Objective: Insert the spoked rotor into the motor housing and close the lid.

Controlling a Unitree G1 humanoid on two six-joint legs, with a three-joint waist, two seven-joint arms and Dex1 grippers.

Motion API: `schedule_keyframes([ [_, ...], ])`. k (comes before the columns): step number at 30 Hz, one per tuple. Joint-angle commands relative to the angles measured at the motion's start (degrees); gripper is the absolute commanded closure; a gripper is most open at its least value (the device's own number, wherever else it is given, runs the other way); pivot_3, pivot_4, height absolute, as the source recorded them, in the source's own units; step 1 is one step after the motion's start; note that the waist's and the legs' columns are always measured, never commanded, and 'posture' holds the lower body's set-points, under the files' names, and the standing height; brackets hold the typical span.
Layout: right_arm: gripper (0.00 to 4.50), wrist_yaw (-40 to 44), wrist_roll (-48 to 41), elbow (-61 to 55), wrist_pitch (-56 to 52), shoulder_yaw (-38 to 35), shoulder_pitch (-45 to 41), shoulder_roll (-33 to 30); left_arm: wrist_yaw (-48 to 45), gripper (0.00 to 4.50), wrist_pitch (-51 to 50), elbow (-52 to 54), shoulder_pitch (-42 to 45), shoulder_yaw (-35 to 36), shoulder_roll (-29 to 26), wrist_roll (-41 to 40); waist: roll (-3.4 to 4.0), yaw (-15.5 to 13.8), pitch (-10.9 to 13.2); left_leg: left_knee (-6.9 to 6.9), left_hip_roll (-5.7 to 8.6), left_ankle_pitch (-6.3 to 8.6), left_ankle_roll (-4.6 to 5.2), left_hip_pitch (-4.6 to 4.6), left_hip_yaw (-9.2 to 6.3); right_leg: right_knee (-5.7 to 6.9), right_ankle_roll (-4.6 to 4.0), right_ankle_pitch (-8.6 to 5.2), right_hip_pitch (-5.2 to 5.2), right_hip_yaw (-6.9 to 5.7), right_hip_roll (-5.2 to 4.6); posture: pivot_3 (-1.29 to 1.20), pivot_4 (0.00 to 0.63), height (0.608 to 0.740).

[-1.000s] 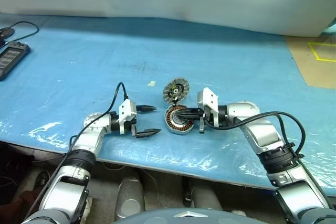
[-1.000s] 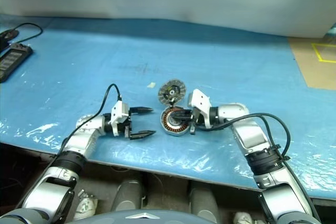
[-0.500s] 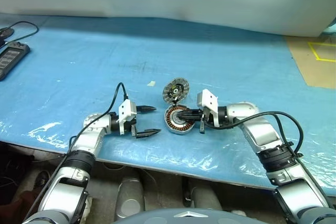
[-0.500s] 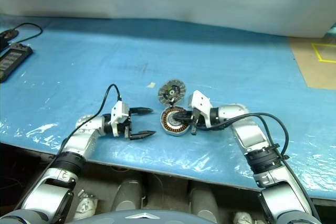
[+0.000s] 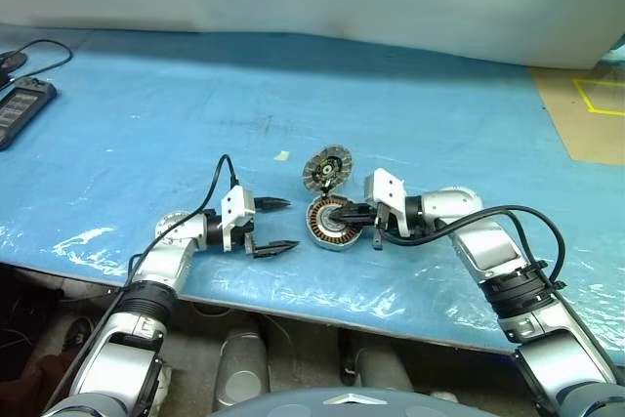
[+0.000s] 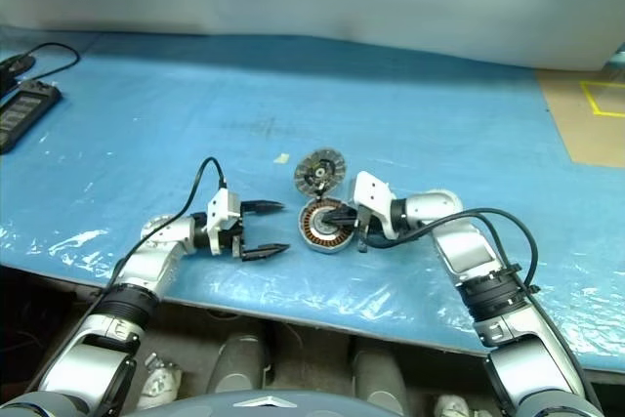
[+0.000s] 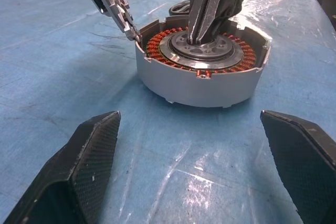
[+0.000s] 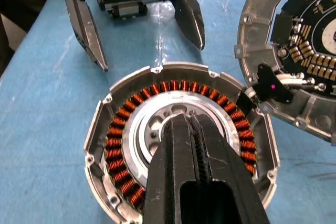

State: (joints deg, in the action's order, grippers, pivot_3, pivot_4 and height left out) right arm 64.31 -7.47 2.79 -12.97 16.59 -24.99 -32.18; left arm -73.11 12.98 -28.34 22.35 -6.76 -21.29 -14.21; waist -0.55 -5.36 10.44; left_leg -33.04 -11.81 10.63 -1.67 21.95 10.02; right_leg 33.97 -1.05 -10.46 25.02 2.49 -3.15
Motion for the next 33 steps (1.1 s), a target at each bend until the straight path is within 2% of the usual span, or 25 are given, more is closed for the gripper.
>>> schedule_keyframes([
  [1, 4.47, 0.6, 2.9, 0.2, 1.2, 1.8, 0.3, -1.6, 0.2, 0.00, -0.4, 1.9, -0.2, 0.1, -0.6, -0.2, 0.00, 0.0, 0.0, 0.00, 0.00, 0.00, 0.00, 0.00, 0.00, 0.00, 0.00, 0.00, 0.00, 0.00, 0.00, 0.00, 0.150, 0.740],
  [5, 4.47, 0.4, 2.8, 0.6, 2.1, 1.9, 0.2, -1.5, 0.2, 0.00, -0.6, 2.0, -0.1, 0.0, -0.6, -0.1, -0.01, 0.0, 0.0, 0.00, 0.00, 0.00, 0.00, -0.01, 0.00, 0.00, 0.00, 0.00, -0.02, 0.00, 0.00, 0.00, 0.150, 0.740],
  [10, 4.47, 1.2, -3.2, -2.5, -0.6, -1.5, 0.2, 0.0, 0.0, 0.00, -1.1, 2.2, -0.1, 0.0, -0.5, -0.2, -0.01, 0.0, 0.0, 0.00, 0.00, 0.00, 0.00, -0.01, 0.00, 0.00, 0.00, 0.00, -0.01, 0.00, 0.00, 0.00, 0.150, 0.740],
  [14, 4.47, 1.8, -4.6, -3.8, -0.8, -2.1, 0.4, -0.3, -0.2, 0.00, -1.4, 2.2, 0.0, 0.0, -0.4, -0.4, -0.01, 0.0, 0.0, 0.00, 0.00, 0.00, 0.01, 0.03, 0.00, 0.00, 0.00, 0.00, 0.02, 0.00, 0.00, 0.00, 0.150, 0.740],
  [33, 4.47, 1.7, -0.4, 1.2, 0.7, 0.9, 0.0, 0.2, 0.0, 0.00, -0.5, 1.5, -0.4, 0.5, 0.0, -0.3, -0.01, 0.0, 0.0, 0.00, 0.00, 0.00, 0.00, 0.02, 0.00, 0.00, 0.00, 0.00, 0.02, 0.00, 0.00, 0.00, 0.150, 0.740],
])
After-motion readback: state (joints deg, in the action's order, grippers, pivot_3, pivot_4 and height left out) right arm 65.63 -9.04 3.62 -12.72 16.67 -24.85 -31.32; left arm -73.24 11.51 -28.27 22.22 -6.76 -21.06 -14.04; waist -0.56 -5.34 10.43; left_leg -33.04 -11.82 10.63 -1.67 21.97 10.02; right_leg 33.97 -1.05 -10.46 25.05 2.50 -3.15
